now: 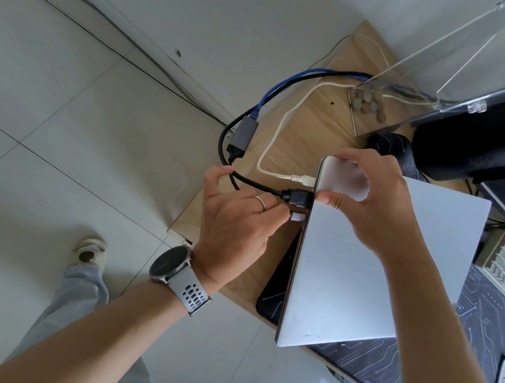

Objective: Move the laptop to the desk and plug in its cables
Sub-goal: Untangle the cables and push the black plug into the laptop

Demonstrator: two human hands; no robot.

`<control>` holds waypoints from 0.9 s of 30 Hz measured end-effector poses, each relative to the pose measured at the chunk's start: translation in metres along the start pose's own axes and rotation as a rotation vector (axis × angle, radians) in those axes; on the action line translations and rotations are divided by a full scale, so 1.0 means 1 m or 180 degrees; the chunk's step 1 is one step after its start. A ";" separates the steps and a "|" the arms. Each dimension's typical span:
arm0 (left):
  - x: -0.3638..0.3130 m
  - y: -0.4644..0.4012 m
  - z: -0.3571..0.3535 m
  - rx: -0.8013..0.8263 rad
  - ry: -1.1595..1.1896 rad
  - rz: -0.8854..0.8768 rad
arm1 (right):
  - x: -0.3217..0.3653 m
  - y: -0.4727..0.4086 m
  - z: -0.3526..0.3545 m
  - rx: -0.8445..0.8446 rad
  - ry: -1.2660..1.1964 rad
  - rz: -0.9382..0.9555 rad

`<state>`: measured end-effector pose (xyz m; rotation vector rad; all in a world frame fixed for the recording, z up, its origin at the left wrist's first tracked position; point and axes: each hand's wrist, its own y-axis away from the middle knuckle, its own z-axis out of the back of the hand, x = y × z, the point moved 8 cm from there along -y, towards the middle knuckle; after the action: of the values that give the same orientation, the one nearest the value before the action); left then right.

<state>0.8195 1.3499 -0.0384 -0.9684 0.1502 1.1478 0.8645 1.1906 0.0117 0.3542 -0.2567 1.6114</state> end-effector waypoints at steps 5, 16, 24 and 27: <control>0.000 0.002 -0.001 0.0026 -0.0044 -0.0082 | -0.002 -0.001 -0.001 0.0020 0.0007 0.0021; 0.001 -0.036 0.037 0.0709 0.0363 -0.0571 | -0.001 0.002 0.002 0.0222 -0.0129 -0.0165; 0.048 -0.142 0.074 0.0185 0.0695 -0.0221 | 0.029 -0.033 0.049 -0.0278 -0.0665 -0.0150; 0.068 -0.173 0.065 0.0133 0.0600 -0.0112 | 0.039 -0.061 0.057 -0.0390 -0.0636 -0.0103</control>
<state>0.9685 1.4313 0.0615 -1.0376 0.3064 1.0165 0.9271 1.2097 0.0761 0.4232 -0.4975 1.5215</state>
